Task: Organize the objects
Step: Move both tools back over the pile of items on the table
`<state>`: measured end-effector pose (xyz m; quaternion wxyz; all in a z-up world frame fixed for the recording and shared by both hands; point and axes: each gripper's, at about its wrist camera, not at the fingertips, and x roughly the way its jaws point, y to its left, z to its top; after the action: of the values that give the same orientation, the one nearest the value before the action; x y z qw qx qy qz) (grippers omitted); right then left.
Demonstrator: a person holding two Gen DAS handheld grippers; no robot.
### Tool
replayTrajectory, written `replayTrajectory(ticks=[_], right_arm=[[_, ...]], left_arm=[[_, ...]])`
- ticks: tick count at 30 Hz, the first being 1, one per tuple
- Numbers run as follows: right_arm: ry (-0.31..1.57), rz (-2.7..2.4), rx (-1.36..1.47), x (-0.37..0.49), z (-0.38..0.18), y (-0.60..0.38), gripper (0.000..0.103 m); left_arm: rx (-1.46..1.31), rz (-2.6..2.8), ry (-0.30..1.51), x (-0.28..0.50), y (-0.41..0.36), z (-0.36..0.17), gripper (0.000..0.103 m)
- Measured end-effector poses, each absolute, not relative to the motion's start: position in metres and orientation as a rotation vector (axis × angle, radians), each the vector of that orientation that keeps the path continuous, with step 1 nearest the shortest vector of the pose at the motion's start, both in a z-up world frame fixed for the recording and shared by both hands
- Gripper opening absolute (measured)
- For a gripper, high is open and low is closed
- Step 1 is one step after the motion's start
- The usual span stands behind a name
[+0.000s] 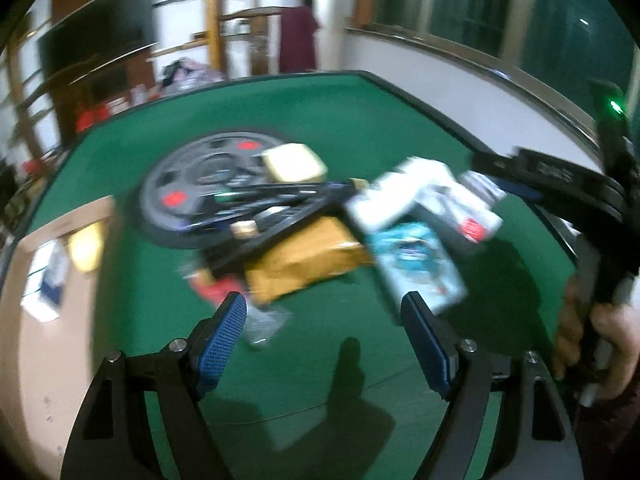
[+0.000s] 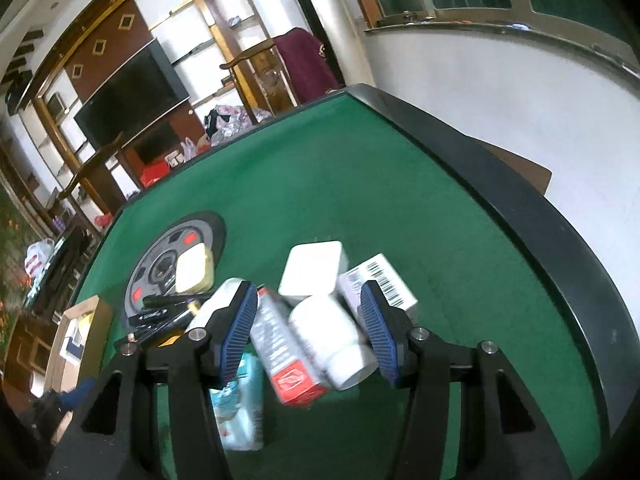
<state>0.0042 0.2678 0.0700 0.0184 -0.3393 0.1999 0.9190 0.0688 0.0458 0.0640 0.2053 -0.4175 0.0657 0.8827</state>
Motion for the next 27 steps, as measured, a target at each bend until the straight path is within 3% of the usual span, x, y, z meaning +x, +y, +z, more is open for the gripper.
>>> replayTrajectory(ticks=[5,24,27], right_arm=[[0.73,2.845,-1.063,0.002,0.062,0.282,0.053],[0.831,2.818,-0.978,0.012,0.065,0.297,0.056],[0.835,2.802,-0.976,0.011,0.064,0.297,0.056]], left_arm=[[-1.205,2.385,0.245,0.065,0.086,0.05,0.075],[-1.274,2.328,0.105,0.051,0.145,0.038,0.074],[-1.252,2.326,0.072,0.054,0.143,0.038,0.044]])
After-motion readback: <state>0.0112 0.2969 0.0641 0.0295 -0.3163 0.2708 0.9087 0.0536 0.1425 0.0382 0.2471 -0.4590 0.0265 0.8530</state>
